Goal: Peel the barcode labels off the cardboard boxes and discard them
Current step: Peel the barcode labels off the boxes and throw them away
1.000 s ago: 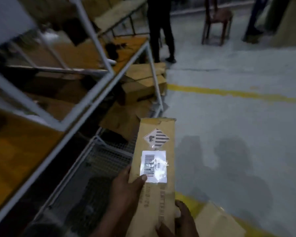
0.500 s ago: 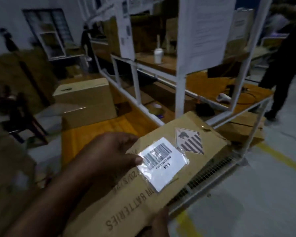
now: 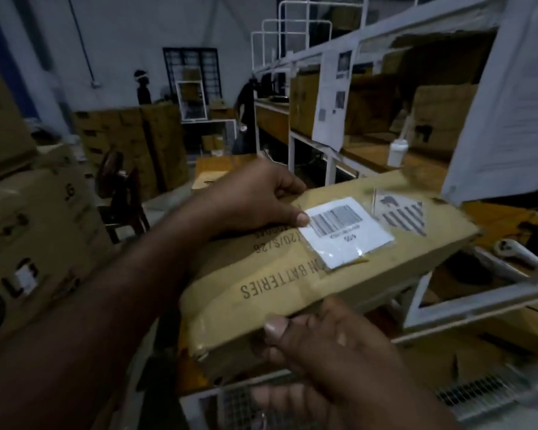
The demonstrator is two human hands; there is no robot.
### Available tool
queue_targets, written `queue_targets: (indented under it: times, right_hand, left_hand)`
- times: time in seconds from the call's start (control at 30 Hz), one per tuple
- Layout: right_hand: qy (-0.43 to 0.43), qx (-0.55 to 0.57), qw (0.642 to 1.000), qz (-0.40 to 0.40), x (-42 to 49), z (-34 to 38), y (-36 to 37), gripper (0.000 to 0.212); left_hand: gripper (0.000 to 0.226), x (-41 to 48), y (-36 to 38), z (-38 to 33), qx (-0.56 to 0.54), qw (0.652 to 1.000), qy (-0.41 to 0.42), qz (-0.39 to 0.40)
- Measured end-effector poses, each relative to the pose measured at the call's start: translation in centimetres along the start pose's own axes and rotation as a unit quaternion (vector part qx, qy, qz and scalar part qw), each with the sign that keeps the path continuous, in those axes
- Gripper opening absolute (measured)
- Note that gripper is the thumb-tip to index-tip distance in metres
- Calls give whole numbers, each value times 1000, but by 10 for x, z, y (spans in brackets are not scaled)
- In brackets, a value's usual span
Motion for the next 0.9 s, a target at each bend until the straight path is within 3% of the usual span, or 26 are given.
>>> queue_targets:
  times: [0.03,0.07,0.2,0.27,0.33,0.37,0.47,0.57,0.7,0.77,0.9]
  right_hand:
    - [4,-11,996,92,3,7,-6,79]
    - [59,-46,994,78,3,3,16,80]
    - [62,-129,987,69,49,1,3,65]
    - [59,-214,967,124,55,22,-8,49]
    - [16,-336,933,130,60,50,-20,25]
    - [-41,-403,909,96,69,66,-29,17]
    - [-213,-504,836,-48,101,110,-47,25]
    - [-348,-550,750,-120,149,141,-54,29]
    - [-418,-624,640,-163,205,161,-60,32]
    - [-424,-642,620,-154,215,163,-58,29]
    - [-438,-645,613,-127,217,162,-57,20]
  left_hand:
    - [53,7,11,7,7,1000,-1,10]
    - [53,13,22,17,11,1000,-7,20]
    - [58,29,46,54,-4,998,-55,15]
    - [58,38,45,66,-9,997,-78,6]
    - [57,47,42,75,-26,994,-105,10]
    - [56,52,40,78,-37,992,-117,13]
    - [54,63,37,89,-53,988,-141,25]
    - [53,68,36,98,-74,985,-155,23]
    - [47,68,40,108,-107,980,-170,13]
    - [42,69,40,112,-109,979,-174,5]
    - [37,71,39,116,-109,979,-172,8]
Point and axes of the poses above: each hand's wrist, its own x-axis towards the middle knuckle, its own y-axis out of the palm, z = x × y, the point moved 1 cm from there along x, towards the middle knuckle, and after that the axes turned 8 degrees about y, right-handed, at the moved point
